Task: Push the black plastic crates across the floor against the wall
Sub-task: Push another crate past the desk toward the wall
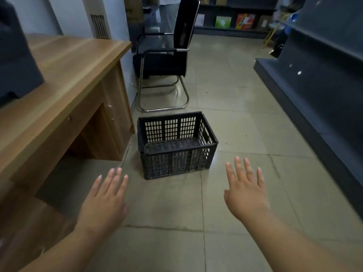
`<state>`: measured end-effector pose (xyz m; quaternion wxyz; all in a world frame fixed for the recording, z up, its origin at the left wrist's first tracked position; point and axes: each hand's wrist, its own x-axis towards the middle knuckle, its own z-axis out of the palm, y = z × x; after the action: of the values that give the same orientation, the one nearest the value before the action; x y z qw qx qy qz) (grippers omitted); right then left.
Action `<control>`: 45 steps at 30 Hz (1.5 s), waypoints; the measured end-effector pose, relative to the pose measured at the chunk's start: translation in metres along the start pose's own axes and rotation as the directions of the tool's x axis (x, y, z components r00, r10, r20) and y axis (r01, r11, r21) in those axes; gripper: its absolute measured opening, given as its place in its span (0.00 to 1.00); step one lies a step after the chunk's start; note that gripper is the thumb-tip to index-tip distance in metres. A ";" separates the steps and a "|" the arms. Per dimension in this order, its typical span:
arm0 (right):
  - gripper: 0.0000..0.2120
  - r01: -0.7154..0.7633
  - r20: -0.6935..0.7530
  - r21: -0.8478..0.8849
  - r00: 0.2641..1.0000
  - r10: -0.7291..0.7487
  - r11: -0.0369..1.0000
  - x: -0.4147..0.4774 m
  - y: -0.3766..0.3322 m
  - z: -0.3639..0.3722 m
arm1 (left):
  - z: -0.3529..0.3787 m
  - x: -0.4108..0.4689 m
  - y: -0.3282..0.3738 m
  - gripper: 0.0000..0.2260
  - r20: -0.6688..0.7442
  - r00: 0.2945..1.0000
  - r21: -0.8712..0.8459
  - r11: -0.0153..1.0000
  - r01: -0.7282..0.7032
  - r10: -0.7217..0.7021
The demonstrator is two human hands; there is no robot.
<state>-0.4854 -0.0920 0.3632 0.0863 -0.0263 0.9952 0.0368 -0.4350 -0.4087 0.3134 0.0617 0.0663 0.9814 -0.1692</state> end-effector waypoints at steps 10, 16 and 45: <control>0.33 -0.003 0.105 -0.013 0.994 0.004 1.000 0.257 0.004 -0.005 | 0.000 0.243 -0.049 0.28 0.116 0.990 -0.005 0.996 0.085 -0.084; 0.34 0.043 0.133 0.017 0.990 -0.045 0.999 0.402 0.013 0.003 | 0.026 0.370 -0.061 0.30 0.140 0.978 -0.022 0.987 0.159 -0.154; 0.30 0.238 0.238 -0.313 0.957 -0.167 0.919 0.686 0.007 0.218 | 0.238 0.567 -0.072 0.29 0.554 0.814 0.143 0.983 0.112 -0.174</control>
<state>-1.1235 -0.0999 0.0309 0.1868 -0.1401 0.9514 0.2007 -0.9802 -0.4949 0.0327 0.3323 -0.0575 0.9113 -0.2361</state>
